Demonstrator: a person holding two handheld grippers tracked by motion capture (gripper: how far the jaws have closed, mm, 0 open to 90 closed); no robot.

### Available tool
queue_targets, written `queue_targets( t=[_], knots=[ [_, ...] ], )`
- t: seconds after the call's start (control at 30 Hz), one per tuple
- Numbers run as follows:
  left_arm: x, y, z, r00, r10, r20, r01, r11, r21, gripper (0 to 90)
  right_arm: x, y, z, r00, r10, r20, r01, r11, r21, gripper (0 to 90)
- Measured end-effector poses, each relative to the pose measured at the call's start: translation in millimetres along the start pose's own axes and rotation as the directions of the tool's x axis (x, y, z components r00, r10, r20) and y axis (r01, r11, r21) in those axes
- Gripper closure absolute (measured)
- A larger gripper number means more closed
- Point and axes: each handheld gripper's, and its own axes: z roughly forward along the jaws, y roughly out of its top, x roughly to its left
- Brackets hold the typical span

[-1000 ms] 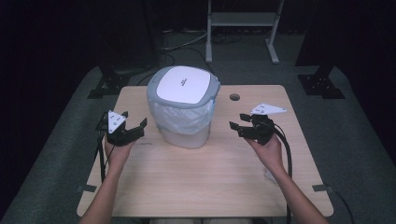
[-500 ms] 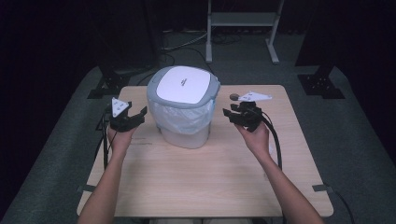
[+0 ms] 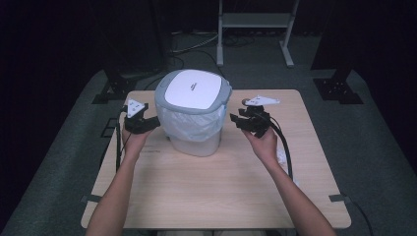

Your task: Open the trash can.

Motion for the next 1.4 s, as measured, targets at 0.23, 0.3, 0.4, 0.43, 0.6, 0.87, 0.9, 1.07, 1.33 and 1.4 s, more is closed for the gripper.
queue_targets(
  t=[0.23, 0.3, 0.4, 0.43, 0.6, 0.87, 0.9, 1.07, 1.33, 1.4],
  knots=[
    [-0.7, 1.1, -3.2, 0.9994, -0.015, 0.030, 0.015, 0.9998, 0.014, 28.6, -2.6, -3.4, -6.7, 0.9999, -0.012, 0.012, 0.012, 1.000, -0.005, 52.2],
    [-2.2, 1.7, -4.3, 0.9988, -0.011, 0.047, 0.010, 0.9998, 0.016, 28.6, -4.7, -4.8, -9.2, 0.9997, -0.015, 0.018, 0.015, 1.000, -0.002, 52.1],
    [-8.0, 2.3, -5.8, 0.9975, 0.010, 0.070, -0.011, 0.9999, 0.013, 31.3, -6.3, -6.1, -11.2, 0.9996, -0.014, 0.024, 0.014, 1.000, 0.001, 51.3],
    [-10.6, 2.6, -6.3, 0.9970, 0.024, 0.073, -0.025, 0.9996, 0.011, 31.6, -7.9, -6.9, -12.7, 0.9995, -0.018, 0.027, 0.018, 1.000, 0.003, 50.7],
    [-25.2, 3.6, -7.6, 0.9922, 0.060, 0.109, -0.060, 0.9982, -0.001, 31.5, -13.2, -10.6, -22.1, 0.9990, -0.019, 0.040, 0.019, 1.000, 0.001, 50.3],
    [-56.0, 5.1, -9.2, 0.9757, 0.117, 0.185, -0.114, 0.9931, -0.030, 31.5, -27.1, -19.2, -40.9, 0.9971, -0.021, 0.073, 0.021, 1.000, 0.004, 49.9],
    [-60.3, 5.8, -9.4, 0.9721, 0.130, 0.195, -0.126, 0.9914, -0.035, 31.4, -28.8, -19.9, -42.4, 0.9971, -0.019, 0.074, 0.019, 1.000, 0.004, 49.8],
    [-82.8, 9.8, -7.6, 0.9533, 0.190, 0.234, -0.183, 0.9817, -0.051, 31.3, -39.9, -25.0, -53.0, 0.9954, -0.003, 0.095, 0.003, 1.000, 0.000, 49.8],
    [-106.5, 13.4, -1.1, 0.9323, 0.224, 0.284, -0.214, 0.9747, -0.066, 30.3, -53.4, -32.9, -63.7, 0.9923, 0.014, 0.123, -0.014, 1.000, 0.003, 49.4],
    [-109.5, 14.0, 1.0, 0.9295, 0.225, 0.292, -0.214, 0.9744, -0.068, 30.1, -56.6, -34.6, -66.0, 0.9915, 0.027, 0.128, -0.027, 1.000, 0.003, 49.1]
  ],
)
